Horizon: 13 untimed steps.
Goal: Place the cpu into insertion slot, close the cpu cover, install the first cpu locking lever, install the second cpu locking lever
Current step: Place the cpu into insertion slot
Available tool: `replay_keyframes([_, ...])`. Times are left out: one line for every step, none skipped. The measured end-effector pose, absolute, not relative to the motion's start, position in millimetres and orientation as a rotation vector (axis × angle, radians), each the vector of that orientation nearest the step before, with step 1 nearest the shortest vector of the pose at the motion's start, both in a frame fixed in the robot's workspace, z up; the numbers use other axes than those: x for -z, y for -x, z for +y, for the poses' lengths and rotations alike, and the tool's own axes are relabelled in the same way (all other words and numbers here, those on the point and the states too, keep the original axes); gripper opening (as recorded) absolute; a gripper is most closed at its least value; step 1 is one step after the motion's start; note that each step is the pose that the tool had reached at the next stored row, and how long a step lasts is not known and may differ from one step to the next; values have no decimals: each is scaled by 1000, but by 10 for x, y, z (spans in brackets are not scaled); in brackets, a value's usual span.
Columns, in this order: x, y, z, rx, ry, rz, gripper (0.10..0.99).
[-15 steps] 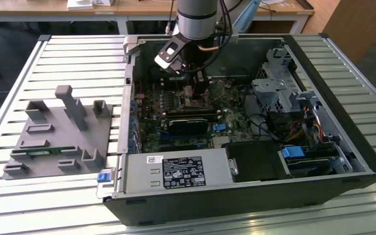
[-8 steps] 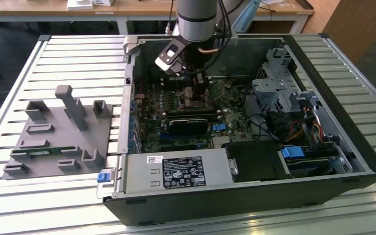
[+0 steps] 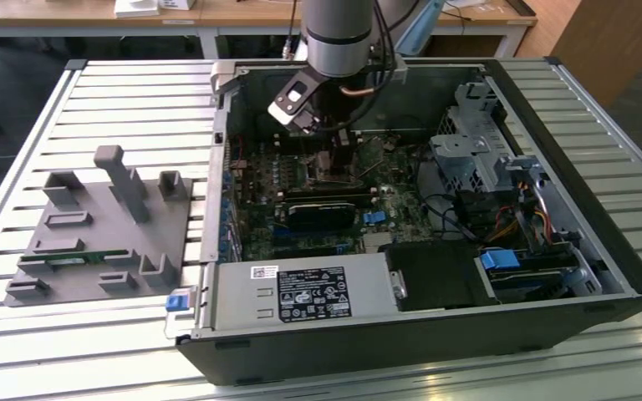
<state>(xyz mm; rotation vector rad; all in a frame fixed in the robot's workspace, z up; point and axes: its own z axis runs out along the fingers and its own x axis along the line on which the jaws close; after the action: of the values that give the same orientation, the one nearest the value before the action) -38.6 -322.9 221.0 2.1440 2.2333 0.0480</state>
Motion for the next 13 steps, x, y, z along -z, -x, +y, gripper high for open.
replay_keyframes([-2199,386,-3228,-48,-2146,2231,541])
replay_keyframes([-2188,385,-3227,-48,-2148,2229,541])
replay_keyframes([-2178,386,-3225,-48,-2150,2227,541])
replay_keyframes([-2167,386,-3223,-47,-2151,2226,541])
replay_keyframes([-2158,385,-3221,-47,-2152,2227,541])
replay_keyframes([-2148,385,-3219,-47,-2152,2227,541])
replay_keyframes([-2139,386,-3217,-46,-2152,2227,541])
replay_keyframes([-2130,385,-3215,-46,-2152,2227,541])
replay_keyframes([-2122,385,-3214,-45,-2152,2228,541])
replay_keyframes([-2115,385,-3212,-44,-2153,2228,541])
replay_keyframes([-2109,386,-3211,-43,-2154,2229,541])
replay_keyframes([-2103,386,-3209,-42,-2154,2229,541])
replay_keyframes([-2098,386,-3207,-41,-2155,2229,541])
